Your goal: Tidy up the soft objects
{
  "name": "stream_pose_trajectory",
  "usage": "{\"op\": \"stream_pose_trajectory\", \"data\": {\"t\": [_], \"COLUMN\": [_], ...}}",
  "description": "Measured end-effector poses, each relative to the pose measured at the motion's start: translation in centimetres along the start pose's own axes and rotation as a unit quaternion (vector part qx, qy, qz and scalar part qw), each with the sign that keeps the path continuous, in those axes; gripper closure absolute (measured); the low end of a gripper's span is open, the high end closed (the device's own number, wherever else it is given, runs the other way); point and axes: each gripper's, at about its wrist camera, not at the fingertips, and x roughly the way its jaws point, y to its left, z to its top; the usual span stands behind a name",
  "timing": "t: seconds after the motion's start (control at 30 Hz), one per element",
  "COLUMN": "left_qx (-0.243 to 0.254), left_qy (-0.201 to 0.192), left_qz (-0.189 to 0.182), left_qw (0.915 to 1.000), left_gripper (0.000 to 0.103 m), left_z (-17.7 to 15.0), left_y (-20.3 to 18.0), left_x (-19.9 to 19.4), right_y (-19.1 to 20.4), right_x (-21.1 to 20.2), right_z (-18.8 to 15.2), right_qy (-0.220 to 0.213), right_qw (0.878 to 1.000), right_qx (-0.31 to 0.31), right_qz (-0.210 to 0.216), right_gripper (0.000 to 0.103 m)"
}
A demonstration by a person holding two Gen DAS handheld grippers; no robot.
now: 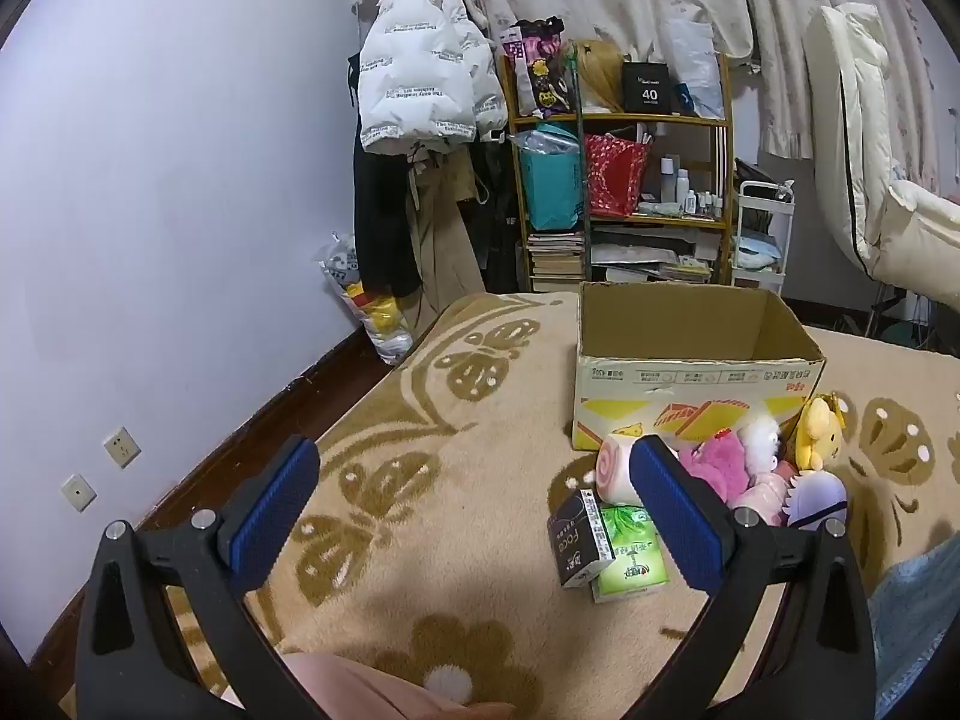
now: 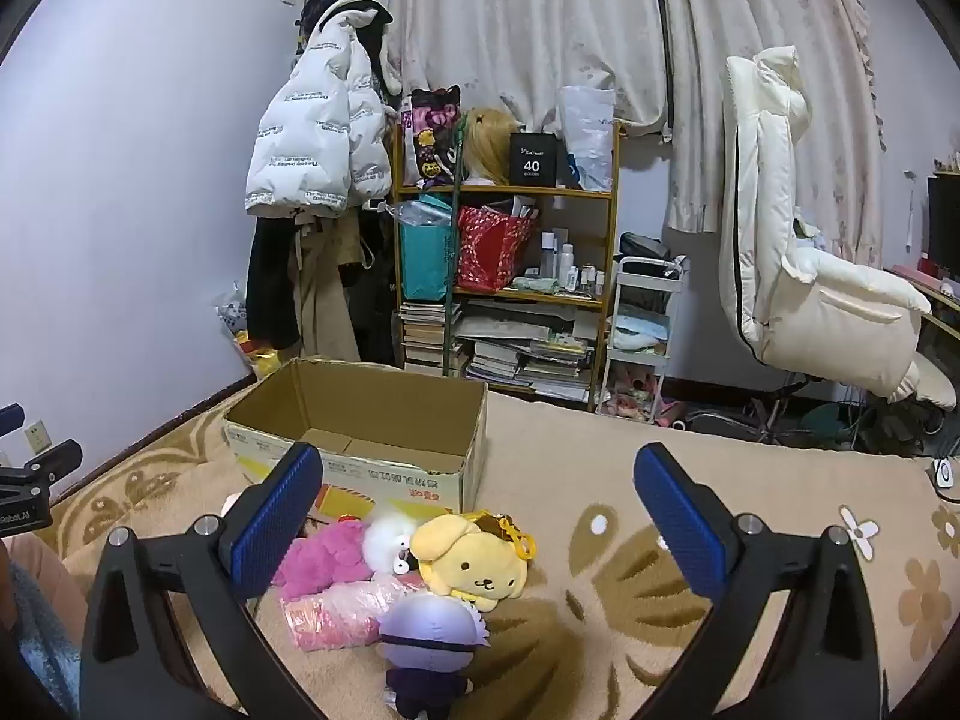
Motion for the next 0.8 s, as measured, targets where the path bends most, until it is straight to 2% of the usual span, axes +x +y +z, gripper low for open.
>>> {"op": "stream_pose_trajectory", "data": {"t": [0.1,0.13,0.8], "left_qx": [-0.001,0.001,0.004], "left_qy": [0.003,0.002,-0.006], "left_qz": [-0.002,-0.001,0.002], "left_qw": [1.0,1.0,1.0], "left_gripper": [0.001,0.001,0.001], "left_z": [0.1,0.1,-0.1], "left_y": [-0.1,-0.2,-0.1], "left_x": [0.1,0.2,-0.5], "right_y": [-0.2,0.1,0.2], "right_x": [0.2,-0.2,0.2], "right_z": [0.1,0.0,-0.1], "right_qy": [-0.001,-0.014,0.0], "right_qw": [1.0,1.0,1.0], "right_qx": [0.001,-0.008,-0.007], "right_qz": [0.002,-0.005,0.005], "right_gripper": [0.0,0.0,0.0]}}
